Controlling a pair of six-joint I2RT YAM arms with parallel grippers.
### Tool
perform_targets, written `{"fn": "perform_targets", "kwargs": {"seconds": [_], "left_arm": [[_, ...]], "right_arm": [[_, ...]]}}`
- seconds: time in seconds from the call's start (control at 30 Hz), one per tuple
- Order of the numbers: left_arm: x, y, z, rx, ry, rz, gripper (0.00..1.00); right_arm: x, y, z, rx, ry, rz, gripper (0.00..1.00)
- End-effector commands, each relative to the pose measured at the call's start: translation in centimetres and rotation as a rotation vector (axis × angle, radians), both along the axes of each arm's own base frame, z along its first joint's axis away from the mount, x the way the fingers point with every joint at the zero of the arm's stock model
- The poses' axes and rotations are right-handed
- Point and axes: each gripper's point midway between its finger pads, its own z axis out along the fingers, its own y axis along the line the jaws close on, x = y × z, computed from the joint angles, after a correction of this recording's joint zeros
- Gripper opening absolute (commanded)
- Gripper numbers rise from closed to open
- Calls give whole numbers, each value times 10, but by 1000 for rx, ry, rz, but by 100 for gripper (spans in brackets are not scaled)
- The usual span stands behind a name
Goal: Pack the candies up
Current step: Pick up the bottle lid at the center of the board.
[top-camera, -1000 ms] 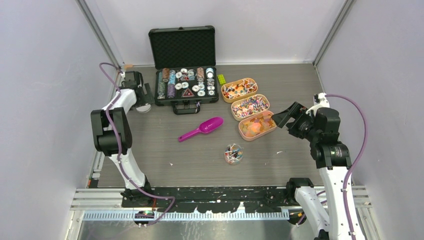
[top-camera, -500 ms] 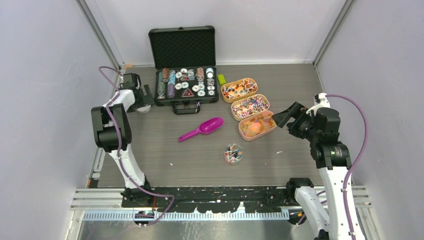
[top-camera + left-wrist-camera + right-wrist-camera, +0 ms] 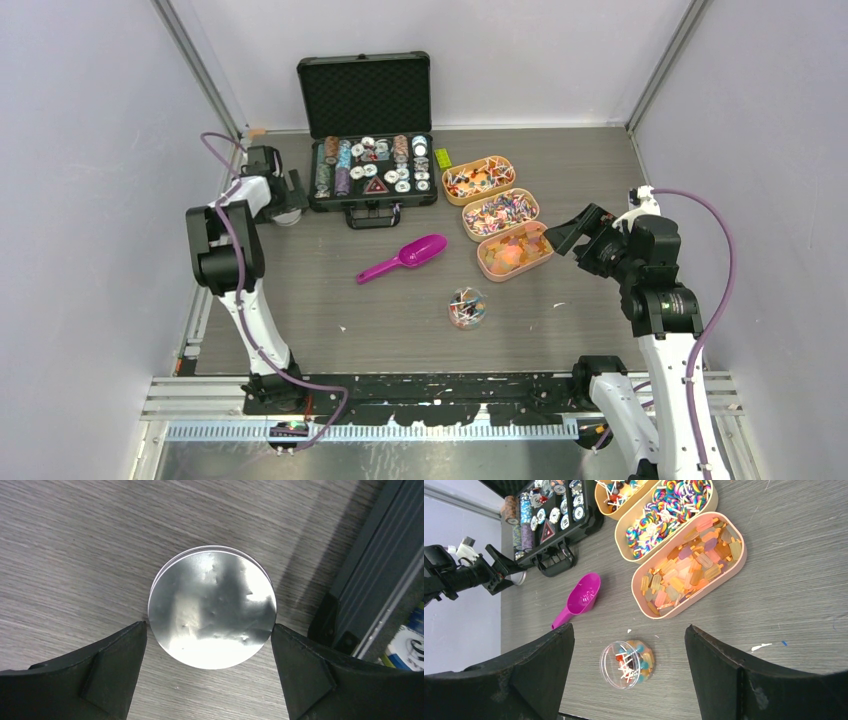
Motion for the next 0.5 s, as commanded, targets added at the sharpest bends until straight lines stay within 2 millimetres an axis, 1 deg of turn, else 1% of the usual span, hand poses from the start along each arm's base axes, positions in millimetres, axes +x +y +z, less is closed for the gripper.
{"fn": "perform_targets", "kwargs": {"seconds": [0.0,0.13,0.23,0.37,0.47], "left_arm": [[13,6,5,6,-28,-6,96],[15,9,1,19,-15,-11,96],[16,10,0,22,-6,-14,94],[13,10,4,22,-2,-13,85],[6,10,10,27,8,-12,80]], "right_arm": [[4,-3,17,-7,-62,-15,85],[5,-3,12,-6,-55,-18,85],[5,-3,11,-3,-54,-17,85],[5,-3,12,-1,-56,-17,85],[6,-2,12,6,-63,-18,85]]}}
